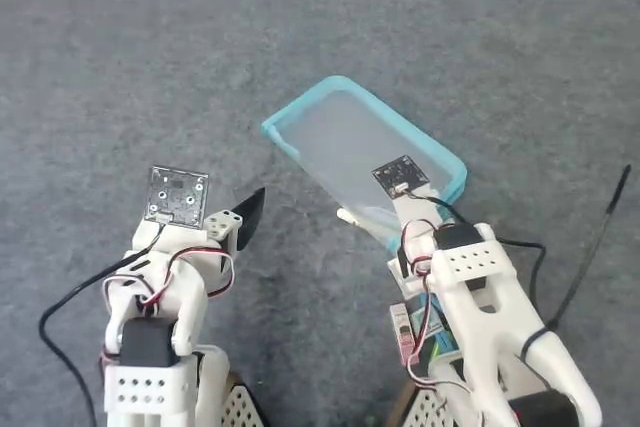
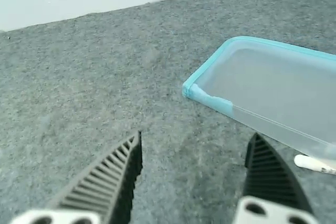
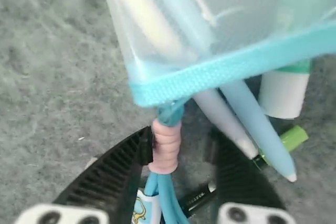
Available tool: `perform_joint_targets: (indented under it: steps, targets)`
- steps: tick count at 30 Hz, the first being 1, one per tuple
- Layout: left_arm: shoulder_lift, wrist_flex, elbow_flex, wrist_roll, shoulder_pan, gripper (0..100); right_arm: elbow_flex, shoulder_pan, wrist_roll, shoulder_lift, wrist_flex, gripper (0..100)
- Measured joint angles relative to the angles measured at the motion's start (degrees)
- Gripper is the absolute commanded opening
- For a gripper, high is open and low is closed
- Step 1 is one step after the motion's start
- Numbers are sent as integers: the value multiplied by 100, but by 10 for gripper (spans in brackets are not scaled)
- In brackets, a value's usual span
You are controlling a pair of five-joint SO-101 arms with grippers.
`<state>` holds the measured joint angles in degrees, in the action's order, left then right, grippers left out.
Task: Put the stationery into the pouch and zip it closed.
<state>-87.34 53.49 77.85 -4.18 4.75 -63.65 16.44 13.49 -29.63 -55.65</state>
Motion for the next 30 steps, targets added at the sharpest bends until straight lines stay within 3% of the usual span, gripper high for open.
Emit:
perform_joint_targets:
  steps: [13, 19, 23, 30]
  targets:
    - [0, 0, 0, 0, 0, 297, -149, 18, 44, 431, 325, 186]
    - [0, 0, 0, 0, 0, 297, -97, -26, 44, 466, 343, 6]
    - [-26, 0, 149, 0, 0, 297, 62, -53, 44, 519, 202, 17]
    - [-26, 0, 167, 0, 0, 297, 1046, -1222, 501, 448, -642, 8]
